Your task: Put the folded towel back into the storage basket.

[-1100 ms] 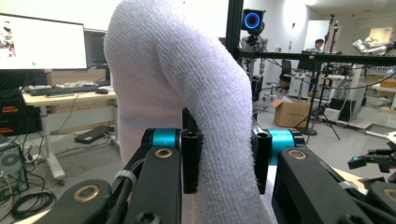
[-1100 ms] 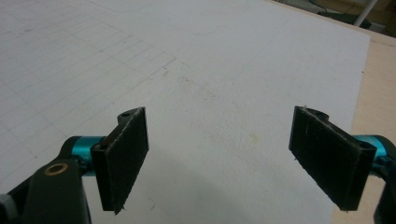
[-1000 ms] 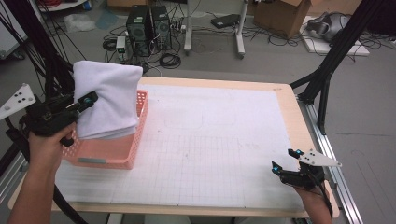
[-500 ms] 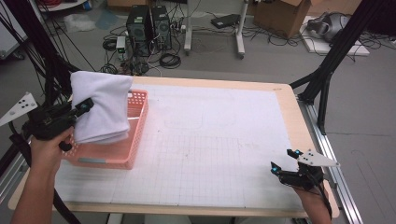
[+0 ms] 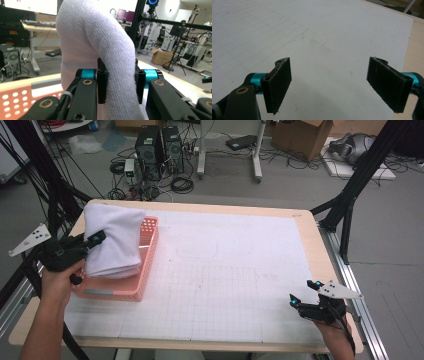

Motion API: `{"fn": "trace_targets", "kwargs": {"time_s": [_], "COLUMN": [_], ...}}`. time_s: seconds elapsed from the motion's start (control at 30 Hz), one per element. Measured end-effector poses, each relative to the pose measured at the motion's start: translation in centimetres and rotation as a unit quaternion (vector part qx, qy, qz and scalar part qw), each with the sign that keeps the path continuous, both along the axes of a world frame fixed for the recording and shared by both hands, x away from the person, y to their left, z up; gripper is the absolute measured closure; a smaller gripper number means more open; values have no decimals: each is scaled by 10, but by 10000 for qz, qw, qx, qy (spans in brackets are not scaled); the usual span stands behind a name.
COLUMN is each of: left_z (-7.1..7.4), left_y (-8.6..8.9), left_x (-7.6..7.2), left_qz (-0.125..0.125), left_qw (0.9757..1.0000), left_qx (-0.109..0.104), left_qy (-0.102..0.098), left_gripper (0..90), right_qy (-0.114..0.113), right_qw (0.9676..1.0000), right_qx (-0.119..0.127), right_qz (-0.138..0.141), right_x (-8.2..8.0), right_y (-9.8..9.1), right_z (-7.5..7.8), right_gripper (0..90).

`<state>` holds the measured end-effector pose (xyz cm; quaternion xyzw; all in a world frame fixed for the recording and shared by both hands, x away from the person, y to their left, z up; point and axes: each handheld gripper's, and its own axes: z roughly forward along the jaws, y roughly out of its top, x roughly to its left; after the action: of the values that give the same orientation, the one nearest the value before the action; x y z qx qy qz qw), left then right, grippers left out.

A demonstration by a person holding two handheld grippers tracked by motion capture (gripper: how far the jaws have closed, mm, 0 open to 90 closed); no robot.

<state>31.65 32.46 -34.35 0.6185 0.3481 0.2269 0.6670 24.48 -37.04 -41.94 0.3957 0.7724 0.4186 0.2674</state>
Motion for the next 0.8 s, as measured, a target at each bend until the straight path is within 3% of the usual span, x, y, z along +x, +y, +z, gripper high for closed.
{"fn": "trace_targets", "kwargs": {"time_s": [0.63,0.77,0.8], "left_z": [-27,-30,-32], "left_y": [-6,-6,-7], "left_x": [21,25,28], "left_qz": [10,57,107], "left_qw": [9974,9959,9943], "left_qx": [256,278,284], "left_qy": [667,853,1017], "left_gripper": [705,672,660], "right_qy": [53,60,60], "right_qw": [10000,10000,10000], "right_qx": [-54,-59,-58], "right_qz": [34,35,34], "right_x": [1,1,1], "right_y": [2,2,2], "right_z": [-2,-2,-2], "right_gripper": [190,190,190]}}
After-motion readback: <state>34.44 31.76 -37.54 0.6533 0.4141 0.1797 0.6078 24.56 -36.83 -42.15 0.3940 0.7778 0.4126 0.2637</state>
